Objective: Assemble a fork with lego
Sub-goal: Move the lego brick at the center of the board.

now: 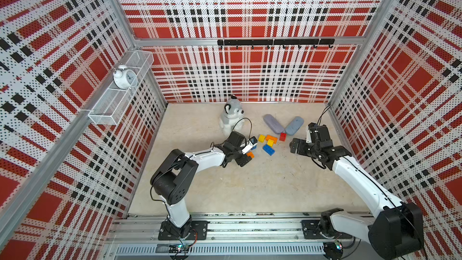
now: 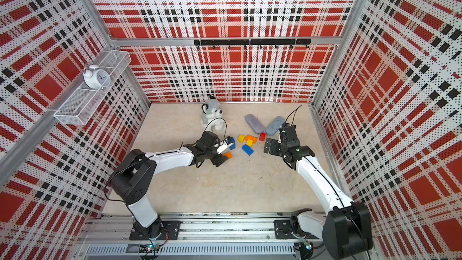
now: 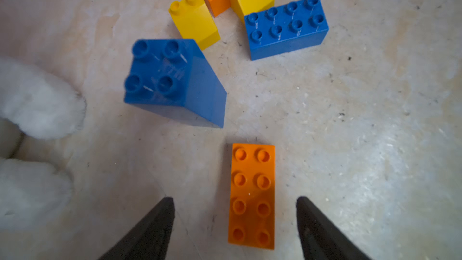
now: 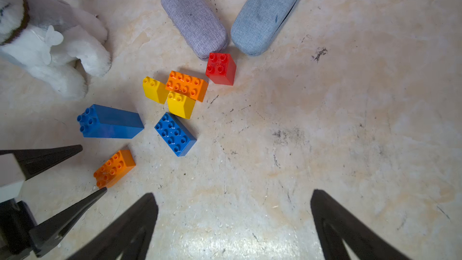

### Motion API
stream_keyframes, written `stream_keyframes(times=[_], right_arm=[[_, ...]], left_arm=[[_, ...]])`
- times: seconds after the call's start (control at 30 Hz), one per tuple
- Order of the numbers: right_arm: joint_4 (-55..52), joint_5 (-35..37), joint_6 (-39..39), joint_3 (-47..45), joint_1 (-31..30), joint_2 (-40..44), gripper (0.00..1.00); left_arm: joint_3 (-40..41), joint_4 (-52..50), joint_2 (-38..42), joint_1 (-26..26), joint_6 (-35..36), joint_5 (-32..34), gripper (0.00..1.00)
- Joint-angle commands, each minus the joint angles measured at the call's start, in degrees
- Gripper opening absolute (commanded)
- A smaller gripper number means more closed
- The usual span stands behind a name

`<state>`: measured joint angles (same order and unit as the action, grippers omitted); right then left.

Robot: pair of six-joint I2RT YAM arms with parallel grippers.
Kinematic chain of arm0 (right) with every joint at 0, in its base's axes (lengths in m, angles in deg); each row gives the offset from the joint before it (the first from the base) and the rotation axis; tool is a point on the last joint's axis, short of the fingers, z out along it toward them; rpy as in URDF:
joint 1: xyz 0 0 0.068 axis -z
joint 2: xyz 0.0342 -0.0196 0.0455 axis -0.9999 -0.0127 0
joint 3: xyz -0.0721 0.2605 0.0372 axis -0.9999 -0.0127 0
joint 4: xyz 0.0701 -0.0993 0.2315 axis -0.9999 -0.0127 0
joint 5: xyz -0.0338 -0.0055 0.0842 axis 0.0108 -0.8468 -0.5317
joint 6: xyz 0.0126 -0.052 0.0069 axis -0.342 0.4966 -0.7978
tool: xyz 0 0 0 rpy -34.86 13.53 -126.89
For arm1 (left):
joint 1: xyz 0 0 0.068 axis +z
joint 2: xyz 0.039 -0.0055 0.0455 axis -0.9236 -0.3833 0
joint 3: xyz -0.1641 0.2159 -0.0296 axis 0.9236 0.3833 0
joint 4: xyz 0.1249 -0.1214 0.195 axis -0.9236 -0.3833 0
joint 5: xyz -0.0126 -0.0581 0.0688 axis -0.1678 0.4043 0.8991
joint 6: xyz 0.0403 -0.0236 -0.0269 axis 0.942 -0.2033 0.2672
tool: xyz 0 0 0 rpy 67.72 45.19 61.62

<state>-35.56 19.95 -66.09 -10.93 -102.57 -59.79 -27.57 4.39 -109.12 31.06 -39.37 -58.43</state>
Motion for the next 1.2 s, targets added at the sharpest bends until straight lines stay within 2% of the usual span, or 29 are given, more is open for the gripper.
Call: stream_keyframes(times=[0.0,0.1,0.2,0.4,0.47,0.67,0.87,1.0,1.17], right_arm=[[0.5,1.1,-0.2,-1.0,0.4,1.3,1.00],[0.9,0.8,-0.2,-1.3,0.4,1.0,1.00],[0.9,0.7,-0.4,-1.3,0.4,0.5,1.00],[0.7,1.2,-0.2,-1.1,0.4,0.1,1.00],[0.7,1.2,-0.2,-1.1,0.4,0.1,1.00],[0.4,1.4,-0.7,-1.1,0.4,0.0,1.00],[0.6,1.2,-1.6,-1.6,0.4,-0.6,1.00],[0.2,1.9,-3.2,-1.8,0.4,-1.4,1.00],[-0.5,2.3,-7.0,-1.6,0.5,-2.5,1.00]], left_arm=[[-1.8,-3.2,-2.0,-0.3,2.1,-1.6,0.79],[-3.1,-3.5,-3.8,-0.2,2.5,-1.6,0.75],[-4.3,-4.7,-5.3,-0.2,3.0,-2.7,0.67],[-4.5,-7.6,-5.8,-0.1,5.7,-4.8,0.33],[-3.9,-7.8,-5.2,-0.1,6.4,-5.0,0.28],[-0.7,-6.3,-0.5,-1.3,7.8,-5.9,0.26],[2.8,-4.7,3.8,-5.9,7.6,-8.0,0.27],[3.9,-2.9,3.6,-9.4,5.9,-7.6,0.28],[4.2,-1.1,0.9,-10.1,3.8,-8.1,0.29]])
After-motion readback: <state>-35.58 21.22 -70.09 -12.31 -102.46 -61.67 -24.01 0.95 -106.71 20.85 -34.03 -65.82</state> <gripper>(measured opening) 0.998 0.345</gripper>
